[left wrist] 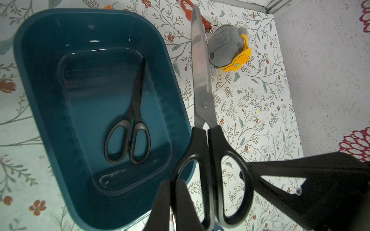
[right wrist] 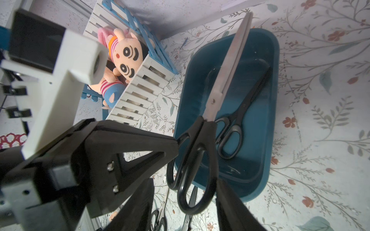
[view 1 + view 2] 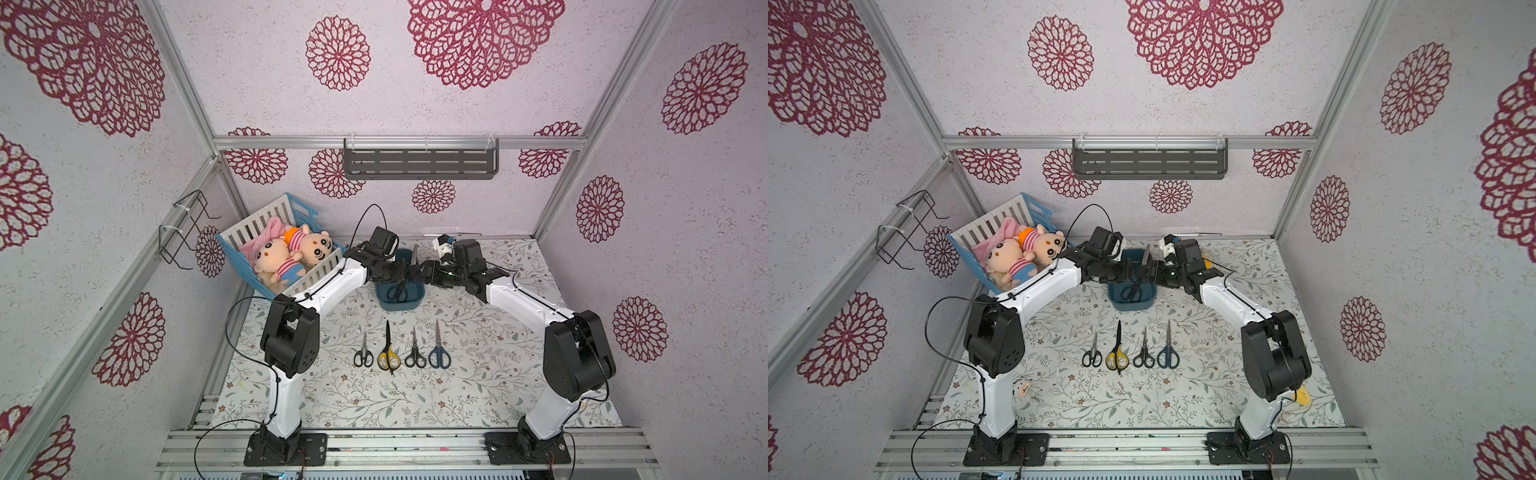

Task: Take the scissors out of the storage box
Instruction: Pick up the scissors from the storage box.

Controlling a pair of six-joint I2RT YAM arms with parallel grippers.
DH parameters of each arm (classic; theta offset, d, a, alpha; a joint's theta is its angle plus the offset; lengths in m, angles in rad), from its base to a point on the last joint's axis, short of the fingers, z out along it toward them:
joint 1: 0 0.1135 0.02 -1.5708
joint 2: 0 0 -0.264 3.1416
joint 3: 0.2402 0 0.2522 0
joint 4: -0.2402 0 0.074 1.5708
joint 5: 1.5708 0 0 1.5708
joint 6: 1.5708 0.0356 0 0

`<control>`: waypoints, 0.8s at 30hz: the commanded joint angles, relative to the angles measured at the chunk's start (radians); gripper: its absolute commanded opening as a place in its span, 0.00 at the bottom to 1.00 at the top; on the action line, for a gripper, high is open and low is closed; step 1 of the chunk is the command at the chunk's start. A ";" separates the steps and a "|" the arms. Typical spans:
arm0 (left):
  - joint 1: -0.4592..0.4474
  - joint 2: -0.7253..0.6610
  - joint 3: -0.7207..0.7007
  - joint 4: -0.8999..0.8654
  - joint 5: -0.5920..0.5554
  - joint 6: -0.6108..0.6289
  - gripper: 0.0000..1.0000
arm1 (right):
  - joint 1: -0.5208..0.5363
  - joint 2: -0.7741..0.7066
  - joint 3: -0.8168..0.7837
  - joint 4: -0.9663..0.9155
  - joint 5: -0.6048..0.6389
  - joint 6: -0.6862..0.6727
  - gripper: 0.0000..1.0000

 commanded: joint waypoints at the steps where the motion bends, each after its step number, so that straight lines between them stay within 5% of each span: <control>1: -0.031 -0.059 0.023 0.029 0.027 0.008 0.00 | 0.012 0.007 0.019 0.047 -0.017 0.015 0.54; 11: -0.044 -0.061 -0.005 0.069 0.020 -0.040 0.00 | 0.011 0.039 0.019 0.040 0.009 0.046 0.52; 20: -0.045 -0.061 -0.001 0.065 0.010 -0.051 0.00 | 0.010 0.044 0.020 0.068 -0.015 0.069 0.17; 21: -0.046 -0.061 -0.002 0.065 0.002 -0.057 0.07 | 0.009 0.043 0.019 0.066 -0.017 0.068 0.14; 24: -0.045 -0.061 -0.009 0.065 -0.037 -0.086 0.52 | 0.006 0.030 0.013 0.050 -0.003 0.068 0.12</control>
